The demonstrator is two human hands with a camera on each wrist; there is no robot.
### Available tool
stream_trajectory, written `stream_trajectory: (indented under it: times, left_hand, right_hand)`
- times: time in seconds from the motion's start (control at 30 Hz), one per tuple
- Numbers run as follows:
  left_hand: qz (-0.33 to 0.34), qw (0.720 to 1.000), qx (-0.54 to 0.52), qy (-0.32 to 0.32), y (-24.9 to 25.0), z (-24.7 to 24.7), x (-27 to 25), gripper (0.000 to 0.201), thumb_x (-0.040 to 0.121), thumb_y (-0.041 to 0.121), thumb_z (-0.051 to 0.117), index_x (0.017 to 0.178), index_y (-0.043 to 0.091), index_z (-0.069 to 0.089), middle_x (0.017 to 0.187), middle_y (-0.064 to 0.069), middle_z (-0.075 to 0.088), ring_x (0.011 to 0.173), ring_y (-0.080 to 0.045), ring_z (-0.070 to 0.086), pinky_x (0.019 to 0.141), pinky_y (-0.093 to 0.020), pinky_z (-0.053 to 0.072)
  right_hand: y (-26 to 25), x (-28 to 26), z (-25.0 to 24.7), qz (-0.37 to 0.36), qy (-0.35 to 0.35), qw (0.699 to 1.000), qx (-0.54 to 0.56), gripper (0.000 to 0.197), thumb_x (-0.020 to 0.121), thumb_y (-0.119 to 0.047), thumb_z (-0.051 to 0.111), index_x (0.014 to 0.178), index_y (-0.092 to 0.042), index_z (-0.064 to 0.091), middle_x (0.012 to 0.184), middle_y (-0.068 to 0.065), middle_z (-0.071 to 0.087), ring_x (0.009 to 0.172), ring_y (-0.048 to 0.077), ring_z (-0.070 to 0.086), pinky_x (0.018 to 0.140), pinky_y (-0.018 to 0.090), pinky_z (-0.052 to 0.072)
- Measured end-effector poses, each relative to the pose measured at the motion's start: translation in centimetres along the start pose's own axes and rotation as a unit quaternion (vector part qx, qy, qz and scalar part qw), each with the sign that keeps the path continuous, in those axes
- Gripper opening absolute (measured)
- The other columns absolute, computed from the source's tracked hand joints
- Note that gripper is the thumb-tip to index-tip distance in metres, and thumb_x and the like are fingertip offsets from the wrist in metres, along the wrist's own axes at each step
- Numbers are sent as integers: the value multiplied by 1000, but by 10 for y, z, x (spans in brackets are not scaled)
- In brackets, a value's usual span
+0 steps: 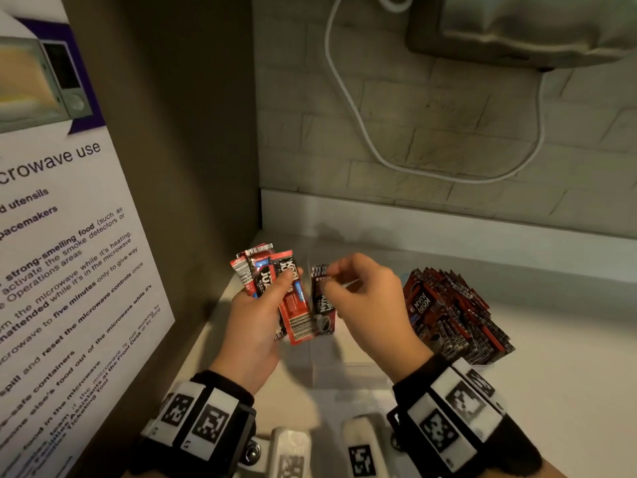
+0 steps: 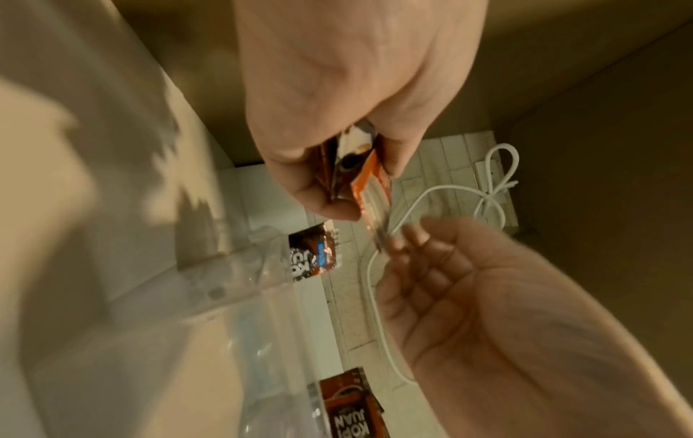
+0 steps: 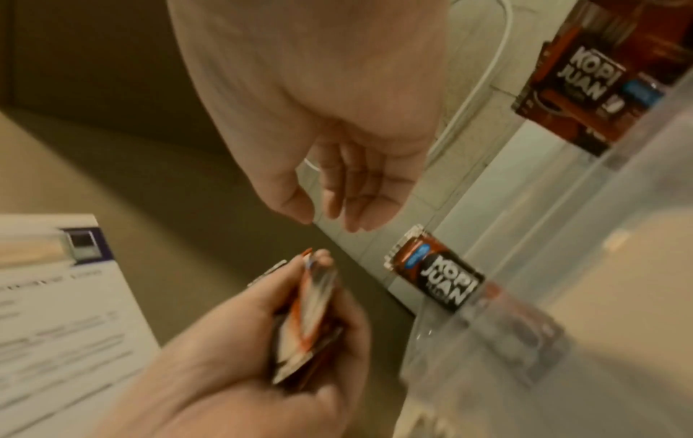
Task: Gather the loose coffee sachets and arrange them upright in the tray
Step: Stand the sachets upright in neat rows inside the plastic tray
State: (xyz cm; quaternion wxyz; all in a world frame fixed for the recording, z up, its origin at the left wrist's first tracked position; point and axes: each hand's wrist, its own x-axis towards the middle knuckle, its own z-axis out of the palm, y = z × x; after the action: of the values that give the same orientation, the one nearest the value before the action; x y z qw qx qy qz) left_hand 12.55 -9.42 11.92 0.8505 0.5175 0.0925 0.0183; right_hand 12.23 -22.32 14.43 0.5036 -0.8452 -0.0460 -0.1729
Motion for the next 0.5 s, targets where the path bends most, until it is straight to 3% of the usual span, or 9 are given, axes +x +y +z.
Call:
stream_trajectory:
  times: [0.07, 0.13, 0.2, 0.3, 0.4, 0.5]
  left_hand:
    - [4, 1000, 2, 21, -1, 2, 1, 19, 86, 21, 68, 101, 10, 70, 78, -4, 74, 68, -18, 71, 59, -29, 53]
    - [4, 1000, -7, 30, -1, 4, 3, 16, 86, 18, 69, 99, 11, 70, 74, -3, 73, 63, -14, 70, 53, -24, 51]
    - [9, 1000, -3, 22, 1, 8, 2, 14, 85, 18, 69, 97, 12, 71, 75, -3, 73, 65, -14, 70, 55, -26, 53]
    - [14, 1000, 18, 5, 3, 12, -2, 12, 86, 23, 68, 92, 13, 70, 78, -7, 73, 70, -20, 70, 66, -33, 54]
    - [9, 1000, 24, -15, 5, 14, -7, 13, 88, 24, 65, 91, 12, 69, 86, -13, 74, 75, -26, 71, 71, -39, 54]
    - [6, 999, 32, -27, 3, 15, -10, 15, 90, 23, 64, 95, 10, 70, 90, -12, 75, 78, -26, 72, 63, -35, 57]
  right_hand:
    - [-3, -11, 4, -75, -5, 997, -6, 11, 75, -15, 73, 84, -17, 66, 78, -4, 64, 66, 8, 58, 61, 22, 48]
    - [-2, -21, 10, -154, -18, 985, -74, 29, 70, -23, 75, 97, -15, 67, 90, -4, 62, 75, 7, 59, 66, 18, 49]
    - [0, -26, 17, -183, -30, 974, -128, 44, 66, -26, 76, 107, -13, 67, 98, -2, 60, 82, 12, 60, 69, 21, 52]
    - [2, -27, 17, -182, 11, 972, -150, 41, 66, -20, 79, 105, -11, 68, 97, 1, 61, 78, 17, 63, 65, 29, 55]
    - [4, -26, 15, -146, 31, 977, -154, 41, 72, -14, 77, 112, -12, 66, 98, 2, 63, 79, 20, 64, 69, 34, 55]
    - [10, -25, 11, -112, 39, 985, -122, 32, 76, -9, 68, 108, -14, 69, 93, -1, 67, 74, 17, 63, 69, 34, 55]
